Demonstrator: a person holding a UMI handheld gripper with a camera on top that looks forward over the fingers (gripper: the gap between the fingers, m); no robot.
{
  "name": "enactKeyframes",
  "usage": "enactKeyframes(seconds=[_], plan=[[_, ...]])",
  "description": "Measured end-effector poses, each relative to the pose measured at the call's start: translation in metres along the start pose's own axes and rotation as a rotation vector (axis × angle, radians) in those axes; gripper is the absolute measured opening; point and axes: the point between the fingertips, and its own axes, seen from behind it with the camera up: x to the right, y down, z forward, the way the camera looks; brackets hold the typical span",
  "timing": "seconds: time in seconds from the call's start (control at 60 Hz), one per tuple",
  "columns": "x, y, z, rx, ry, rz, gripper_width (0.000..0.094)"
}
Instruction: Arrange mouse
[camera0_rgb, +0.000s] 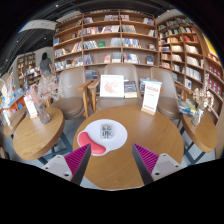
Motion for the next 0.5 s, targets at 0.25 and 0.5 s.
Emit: enactKeyframes(seconds=[0.25, 0.5], plan=[[0.032, 0.055, -0.094, -0.009, 0.049, -0.032, 0.0853], [0.046, 0.058, -0.11, 0.024, 0.064, -0.051, 0.0852]])
